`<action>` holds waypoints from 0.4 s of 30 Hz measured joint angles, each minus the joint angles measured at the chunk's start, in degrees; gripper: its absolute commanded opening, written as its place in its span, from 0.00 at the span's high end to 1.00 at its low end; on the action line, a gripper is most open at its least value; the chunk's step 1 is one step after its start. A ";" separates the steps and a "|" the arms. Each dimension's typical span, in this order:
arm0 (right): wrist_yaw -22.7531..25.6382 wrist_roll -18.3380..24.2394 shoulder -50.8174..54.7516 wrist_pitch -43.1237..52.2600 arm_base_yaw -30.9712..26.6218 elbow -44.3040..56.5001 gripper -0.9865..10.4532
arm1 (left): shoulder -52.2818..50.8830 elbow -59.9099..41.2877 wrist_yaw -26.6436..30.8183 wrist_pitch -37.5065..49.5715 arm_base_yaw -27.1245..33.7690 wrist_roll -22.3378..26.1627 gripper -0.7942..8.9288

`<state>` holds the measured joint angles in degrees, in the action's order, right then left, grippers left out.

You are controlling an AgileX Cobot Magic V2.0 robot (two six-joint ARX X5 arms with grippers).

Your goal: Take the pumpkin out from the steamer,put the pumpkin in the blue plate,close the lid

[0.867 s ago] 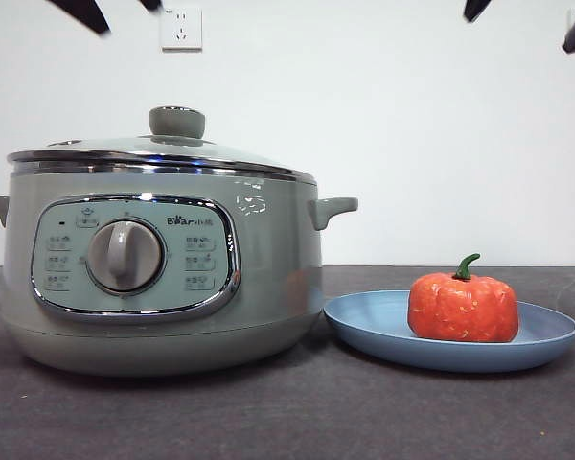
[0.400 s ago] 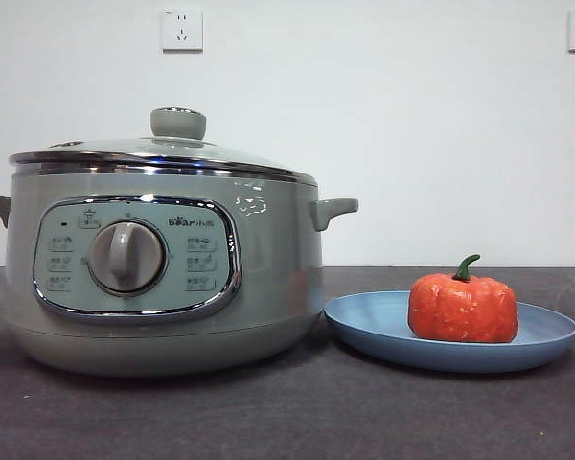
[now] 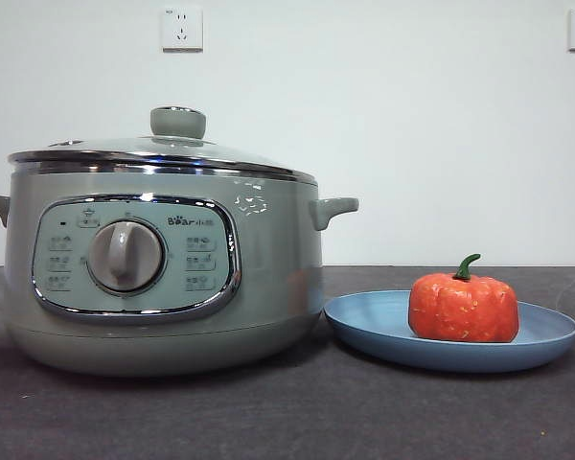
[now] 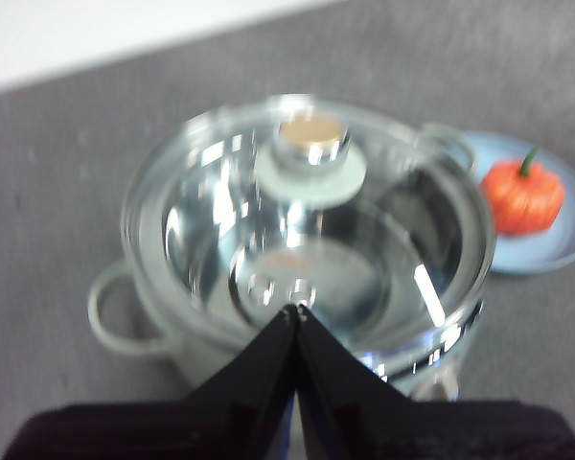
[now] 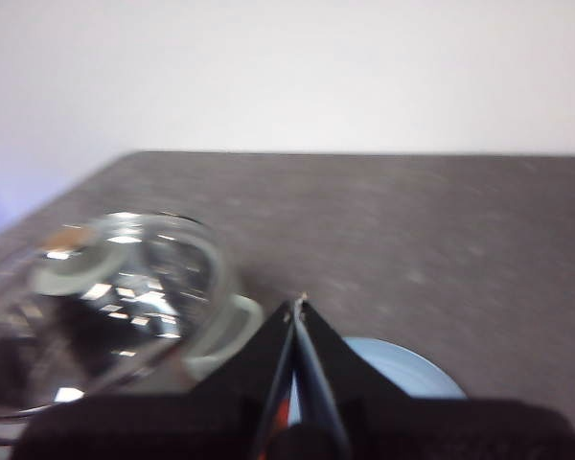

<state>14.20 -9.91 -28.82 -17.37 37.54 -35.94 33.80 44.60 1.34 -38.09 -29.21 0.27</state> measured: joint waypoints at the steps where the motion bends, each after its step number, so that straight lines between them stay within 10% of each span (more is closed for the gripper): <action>1: 0.59 -0.15 -0.04 -0.31 0.00 0.09 0.91 | 0.42 0.00 0.02 -1.27 0.00 -0.37 0.92; 12: 1.01 -0.63 0.20 -0.26 -0.07 0.13 0.91 | 1.11 -0.02 0.00 -4.98 0.00 -1.01 0.92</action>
<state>15.20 -10.55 -28.62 -17.63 37.47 -35.81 34.92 44.58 1.34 -43.07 -29.21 -0.73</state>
